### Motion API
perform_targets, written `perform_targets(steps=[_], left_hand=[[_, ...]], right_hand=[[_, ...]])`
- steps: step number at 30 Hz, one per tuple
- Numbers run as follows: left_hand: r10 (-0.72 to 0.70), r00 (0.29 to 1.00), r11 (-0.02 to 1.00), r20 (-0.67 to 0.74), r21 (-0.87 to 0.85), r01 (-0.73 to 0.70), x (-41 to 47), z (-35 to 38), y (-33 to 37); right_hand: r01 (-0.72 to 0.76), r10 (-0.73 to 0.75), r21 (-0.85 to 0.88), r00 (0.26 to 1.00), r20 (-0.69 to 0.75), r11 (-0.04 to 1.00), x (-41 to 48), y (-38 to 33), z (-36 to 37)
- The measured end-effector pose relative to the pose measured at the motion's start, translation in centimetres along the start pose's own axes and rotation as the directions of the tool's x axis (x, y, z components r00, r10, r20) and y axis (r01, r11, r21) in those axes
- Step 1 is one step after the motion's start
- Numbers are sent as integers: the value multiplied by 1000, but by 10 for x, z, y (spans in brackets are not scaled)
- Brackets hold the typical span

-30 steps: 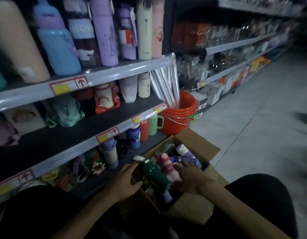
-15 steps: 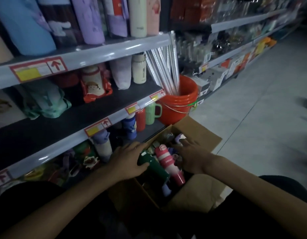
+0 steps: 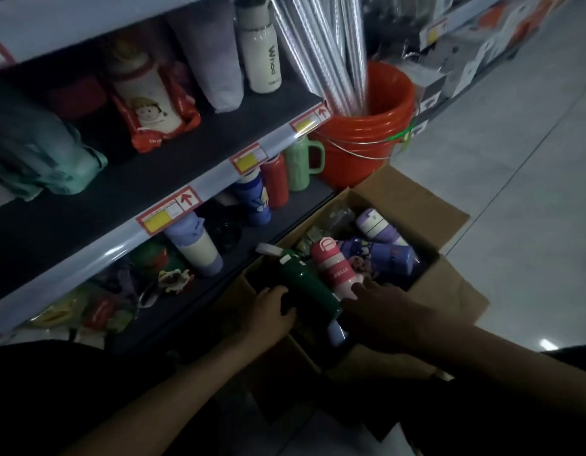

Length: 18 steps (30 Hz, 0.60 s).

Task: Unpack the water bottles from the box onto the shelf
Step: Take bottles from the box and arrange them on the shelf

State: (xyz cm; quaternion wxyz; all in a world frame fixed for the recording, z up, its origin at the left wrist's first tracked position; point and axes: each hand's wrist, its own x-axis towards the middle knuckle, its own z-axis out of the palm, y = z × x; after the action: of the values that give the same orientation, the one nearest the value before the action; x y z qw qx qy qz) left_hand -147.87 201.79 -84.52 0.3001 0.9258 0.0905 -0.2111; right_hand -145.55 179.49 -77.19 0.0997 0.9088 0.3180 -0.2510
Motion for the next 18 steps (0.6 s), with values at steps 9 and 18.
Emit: perform_targets(steps=[9,18], left_hand=[[-497,858,728,-127,-599,333,65,50,34],[-651,734,662,-193,-618,424,100,92,41]], right_hand=[[-17,15,51,999,29,999,-5,12,6],[-86,87,68,996,-19,994,-14,19,22]])
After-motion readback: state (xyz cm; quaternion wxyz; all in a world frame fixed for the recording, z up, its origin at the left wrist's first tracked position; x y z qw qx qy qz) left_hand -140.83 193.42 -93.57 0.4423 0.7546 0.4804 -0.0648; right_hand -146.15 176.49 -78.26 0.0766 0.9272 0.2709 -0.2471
